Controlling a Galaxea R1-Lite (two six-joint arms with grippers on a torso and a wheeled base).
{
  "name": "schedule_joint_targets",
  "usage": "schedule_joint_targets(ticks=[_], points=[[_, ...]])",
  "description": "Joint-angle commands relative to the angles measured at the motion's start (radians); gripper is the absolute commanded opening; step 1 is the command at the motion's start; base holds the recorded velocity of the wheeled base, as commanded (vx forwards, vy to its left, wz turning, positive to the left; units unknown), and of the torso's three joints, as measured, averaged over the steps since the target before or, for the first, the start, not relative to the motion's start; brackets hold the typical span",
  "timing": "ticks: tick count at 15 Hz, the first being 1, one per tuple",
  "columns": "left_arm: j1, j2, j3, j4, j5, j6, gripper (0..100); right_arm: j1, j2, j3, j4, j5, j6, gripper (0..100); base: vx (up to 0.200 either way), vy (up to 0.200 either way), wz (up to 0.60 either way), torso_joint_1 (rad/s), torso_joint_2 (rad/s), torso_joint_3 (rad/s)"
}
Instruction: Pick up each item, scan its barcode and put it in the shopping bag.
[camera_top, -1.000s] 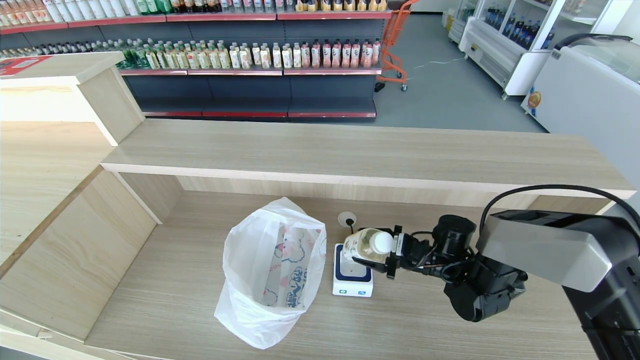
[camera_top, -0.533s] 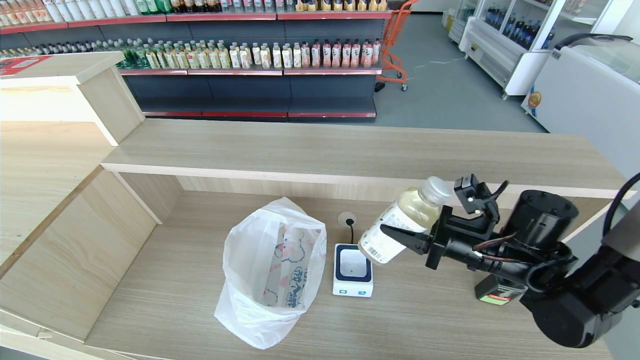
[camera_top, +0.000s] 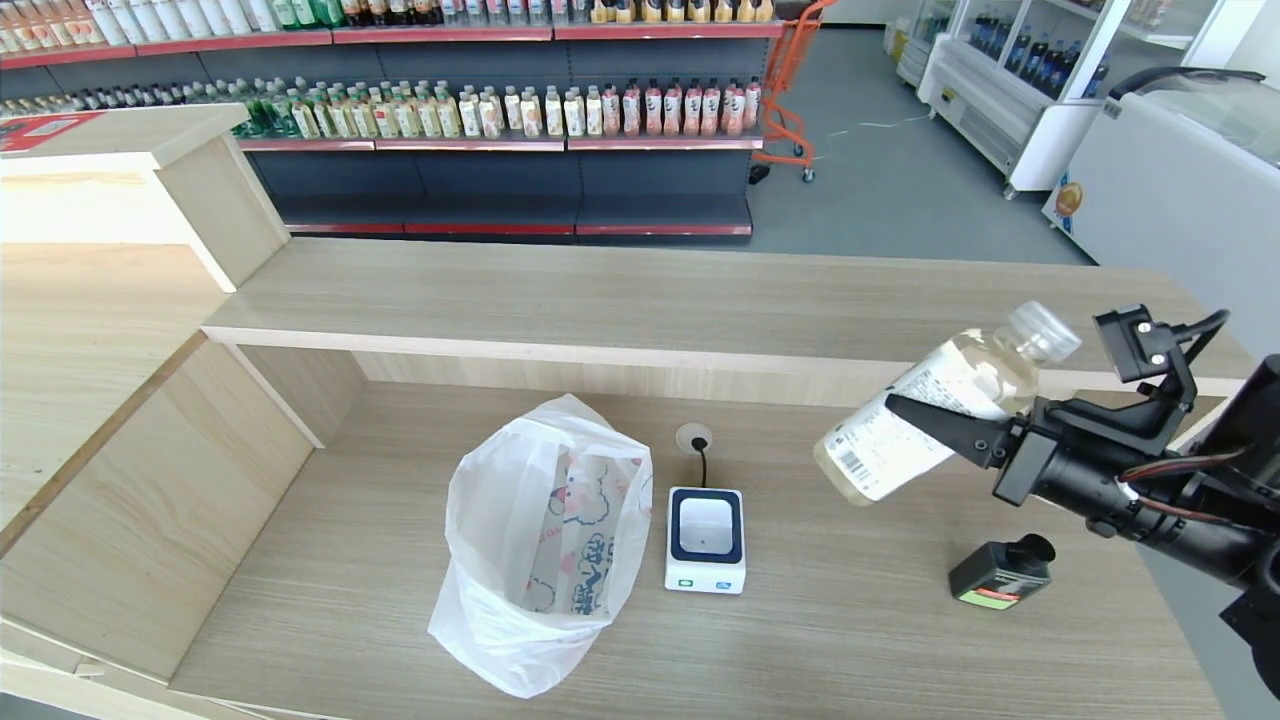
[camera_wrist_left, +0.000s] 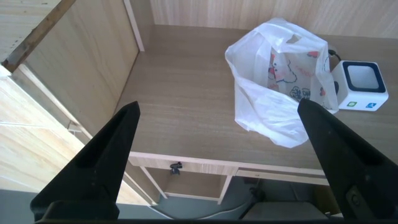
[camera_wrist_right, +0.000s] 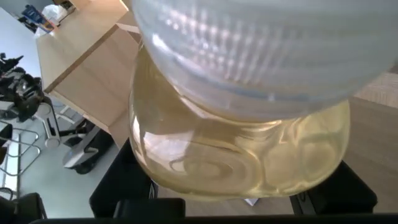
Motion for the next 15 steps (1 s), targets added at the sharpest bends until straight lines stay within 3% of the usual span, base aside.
schedule_joint_targets(ticks=[1, 9, 13, 15], points=[[0.000, 0.000, 0.001, 0.000, 0.000, 0.000, 100, -0.010, -0.043, 0.031, -0.001, 0.001, 0.012, 0, 0.000, 0.000, 0.00, 0.000, 0.00, 0.000], [0.000, 0.000, -0.001, 0.000, -0.001, 0.006, 100, -0.007, -0.035, 0.041, -0.001, 0.001, 0.012, 0, 0.000, 0.000, 0.00, 0.000, 0.00, 0.000], [0.000, 0.000, 0.001, 0.000, 0.000, 0.006, 100, -0.010, -0.026, 0.047, -0.001, 0.001, 0.014, 0, -0.200, 0.000, 0.00, 0.013, 0.00, -0.001], [0.000, 0.000, 0.001, 0.000, -0.001, 0.005, 100, -0.010, -0.018, 0.046, -0.001, -0.001, 0.014, 0, 0.000, 0.000, 0.00, 0.000, 0.00, 0.000]])
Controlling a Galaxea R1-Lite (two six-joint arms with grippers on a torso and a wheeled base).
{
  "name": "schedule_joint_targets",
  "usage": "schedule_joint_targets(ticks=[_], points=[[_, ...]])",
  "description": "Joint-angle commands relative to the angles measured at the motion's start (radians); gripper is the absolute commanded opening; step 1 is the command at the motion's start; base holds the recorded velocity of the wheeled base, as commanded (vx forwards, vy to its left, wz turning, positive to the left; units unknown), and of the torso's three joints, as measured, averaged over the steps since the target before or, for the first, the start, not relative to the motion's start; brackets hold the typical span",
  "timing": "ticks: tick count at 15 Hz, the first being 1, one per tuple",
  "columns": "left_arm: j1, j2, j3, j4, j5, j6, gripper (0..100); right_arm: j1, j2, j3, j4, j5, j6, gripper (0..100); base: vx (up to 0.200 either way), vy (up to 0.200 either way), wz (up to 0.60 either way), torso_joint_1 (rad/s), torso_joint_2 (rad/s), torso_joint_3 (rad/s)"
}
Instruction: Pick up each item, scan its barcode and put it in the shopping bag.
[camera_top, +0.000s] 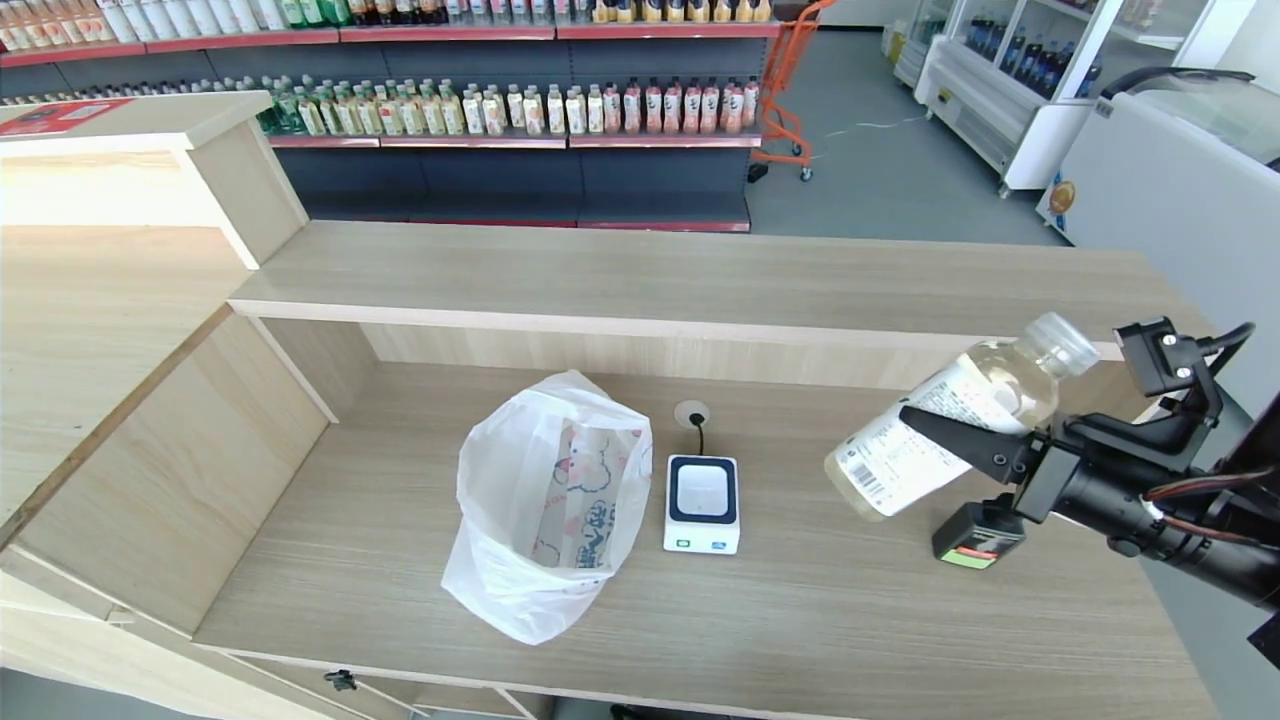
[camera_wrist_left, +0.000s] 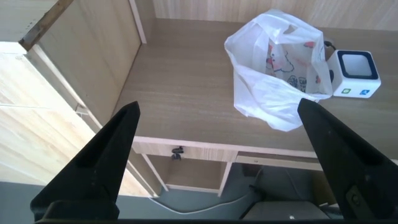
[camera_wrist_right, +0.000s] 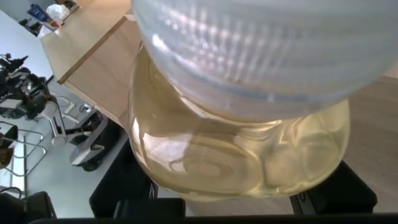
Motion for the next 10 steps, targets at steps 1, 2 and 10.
schedule_joint_targets(ticks=[1, 2, 10], points=[[0.001, 0.000, -0.001, 0.000, 0.000, 0.000, 100, 0.000, 0.011, 0.000, 0.000, -0.001, 0.000, 0, 0.000, 0.000, 0.00, 0.000, 0.00, 0.000], [0.001, 0.000, 0.001, 0.000, 0.000, 0.000, 100, 0.000, 0.013, 0.003, 0.000, -0.001, 0.002, 0, 0.000, 0.000, 0.00, 0.000, 0.00, 0.000], [0.001, 0.000, -0.001, 0.000, 0.000, 0.000, 100, 0.000, 0.002, 0.006, 0.060, -0.002, 0.065, 0, 0.000, 0.175, 0.00, 0.009, 0.00, 0.000]])
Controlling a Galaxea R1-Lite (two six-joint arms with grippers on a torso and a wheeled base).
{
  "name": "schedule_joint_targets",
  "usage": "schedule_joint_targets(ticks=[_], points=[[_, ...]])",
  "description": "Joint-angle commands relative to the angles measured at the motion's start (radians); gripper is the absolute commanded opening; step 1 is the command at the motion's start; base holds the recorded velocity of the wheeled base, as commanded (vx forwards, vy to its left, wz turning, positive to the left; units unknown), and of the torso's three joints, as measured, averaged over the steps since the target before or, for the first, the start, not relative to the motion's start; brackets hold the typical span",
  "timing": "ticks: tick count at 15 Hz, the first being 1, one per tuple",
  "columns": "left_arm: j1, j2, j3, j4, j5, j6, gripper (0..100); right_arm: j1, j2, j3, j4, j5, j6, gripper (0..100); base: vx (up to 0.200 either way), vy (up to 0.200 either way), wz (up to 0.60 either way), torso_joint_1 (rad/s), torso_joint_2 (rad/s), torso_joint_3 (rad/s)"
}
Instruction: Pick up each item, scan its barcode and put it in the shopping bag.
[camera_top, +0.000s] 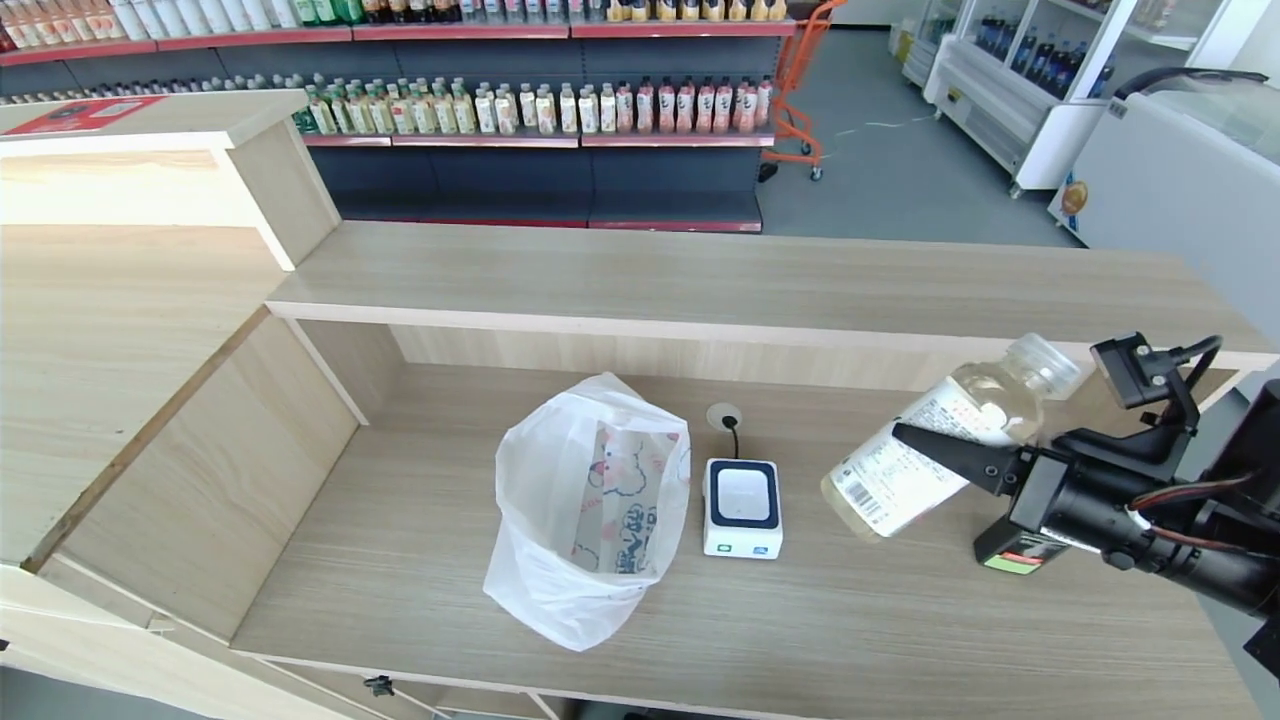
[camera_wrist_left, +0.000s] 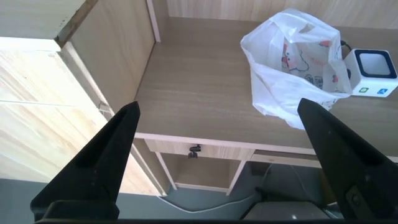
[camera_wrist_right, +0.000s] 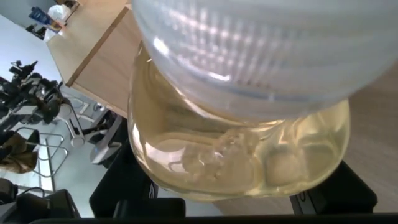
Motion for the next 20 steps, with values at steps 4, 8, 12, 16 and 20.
schedule_joint_targets(ticks=[4, 8, 12, 16, 20], points=[[0.001, 0.000, 0.001, 0.000, 0.000, -0.001, 100, 0.021, 0.087, -0.048, 0.000, -0.001, -0.009, 0, 0.000, 0.000, 0.00, 0.000, 0.00, 0.000], [0.001, 0.000, -0.001, 0.000, 0.000, -0.001, 100, 0.105, 0.228, -0.163, 0.006, 0.001, -0.071, 0, 0.000, 0.000, 0.00, 0.000, 0.00, 0.000], [0.001, 0.000, -0.001, 0.000, 0.001, -0.002, 100, 0.203, 0.360, -0.234, 0.009, -0.059, -0.190, 0, 0.000, 0.000, 0.00, 0.000, 0.00, 0.000], [0.001, 0.000, -0.001, 0.000, 0.001, -0.001, 100, 0.269, 0.552, -0.358, 0.007, -0.144, -0.358, 0, 0.000, 0.000, 0.00, 0.000, 0.00, 0.000], [0.001, 0.000, 0.001, 0.000, 0.001, -0.001, 100, 0.344, 0.699, -0.579, 0.015, -0.145, -0.392, 0, 0.000, 0.000, 0.00, 0.000, 0.00, 0.000]])
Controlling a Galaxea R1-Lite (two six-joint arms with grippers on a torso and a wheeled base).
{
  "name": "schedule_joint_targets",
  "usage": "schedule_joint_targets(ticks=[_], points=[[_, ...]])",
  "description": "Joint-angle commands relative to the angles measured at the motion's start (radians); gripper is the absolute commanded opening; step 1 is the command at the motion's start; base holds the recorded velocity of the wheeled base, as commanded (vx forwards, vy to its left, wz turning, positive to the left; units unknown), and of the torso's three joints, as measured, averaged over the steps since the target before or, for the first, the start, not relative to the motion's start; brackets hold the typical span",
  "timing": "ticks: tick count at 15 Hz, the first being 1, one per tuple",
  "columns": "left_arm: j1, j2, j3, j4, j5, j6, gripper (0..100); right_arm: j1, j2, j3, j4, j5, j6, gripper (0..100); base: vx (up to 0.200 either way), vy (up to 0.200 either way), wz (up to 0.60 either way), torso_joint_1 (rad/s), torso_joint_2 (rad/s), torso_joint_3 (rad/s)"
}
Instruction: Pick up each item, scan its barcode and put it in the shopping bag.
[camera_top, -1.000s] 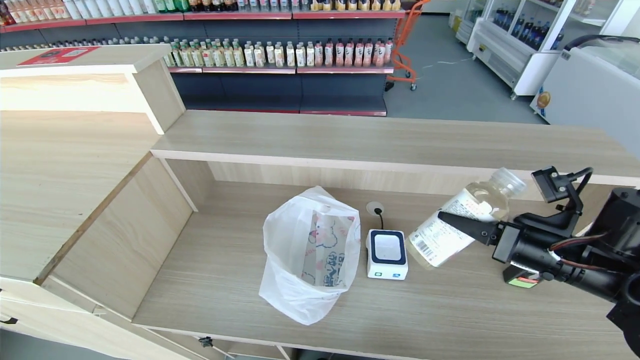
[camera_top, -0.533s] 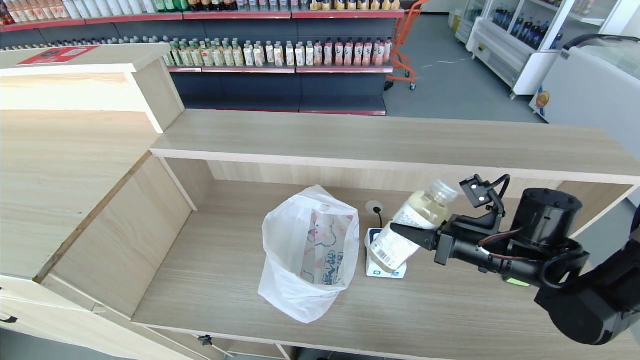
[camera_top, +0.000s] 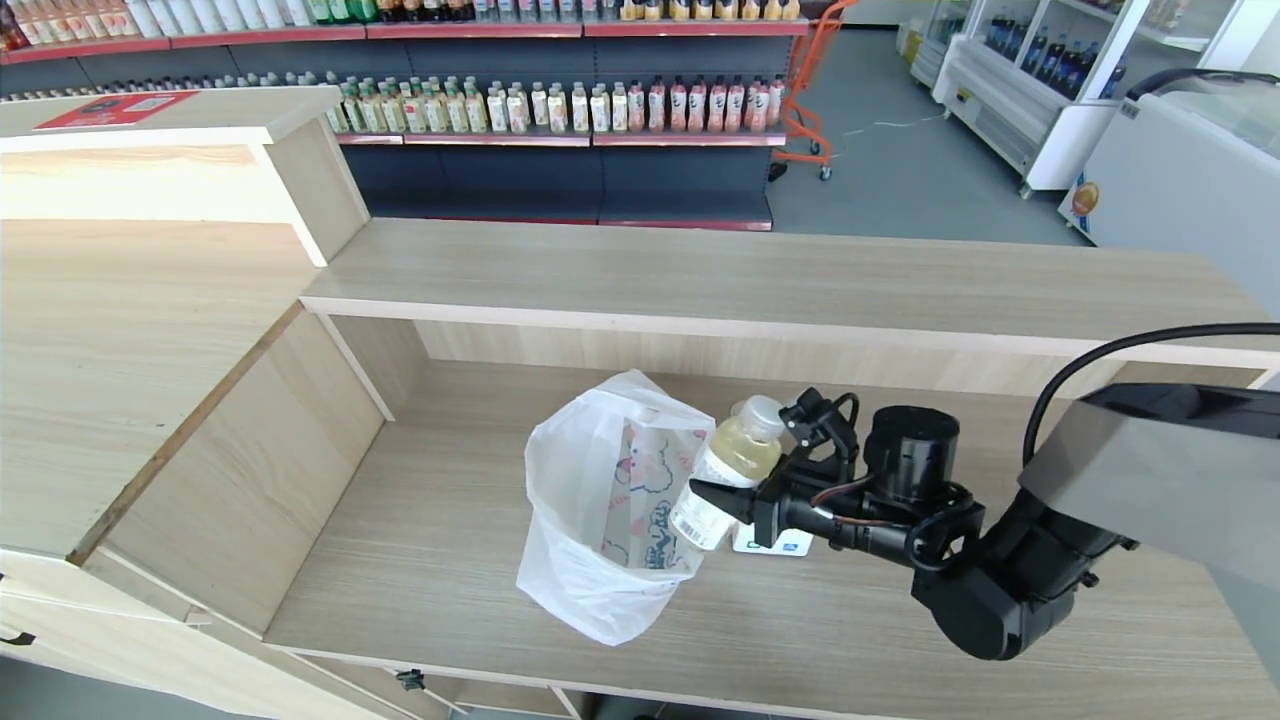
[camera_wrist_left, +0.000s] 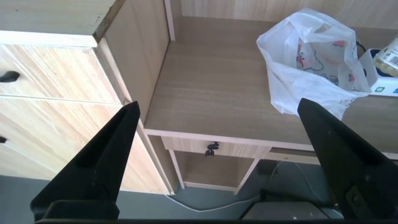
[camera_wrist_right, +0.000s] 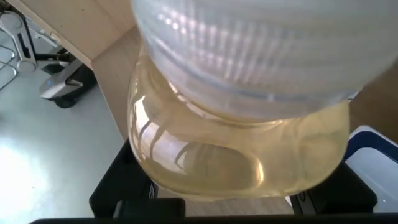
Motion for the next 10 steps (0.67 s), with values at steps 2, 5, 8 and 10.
schedule_joint_targets(ticks=[2, 5, 8, 10], points=[[0.000, 0.000, 0.001, 0.000, 0.001, -0.001, 100, 0.057, 0.179, -0.228, 0.045, -0.001, -0.076, 0, 0.000, 0.000, 0.00, 0.000, 0.00, 0.000], [0.000, 0.000, 0.001, 0.000, 0.001, -0.001, 100, 0.063, 0.248, -0.291, 0.088, -0.002, -0.186, 0, 0.000, 0.000, 0.00, 0.000, 0.00, 0.000], [0.000, 0.000, 0.001, 0.000, 0.000, 0.001, 100, 0.065, 0.300, -0.311, 0.088, -0.001, -0.314, 0, 0.000, 0.000, 0.00, 0.000, 0.00, 0.000], [0.000, 0.000, 0.001, 0.000, 0.001, 0.001, 100, 0.080, 0.327, -0.351, 0.083, -0.002, -0.331, 0, 0.000, 0.000, 0.00, 0.000, 0.00, 0.000]])
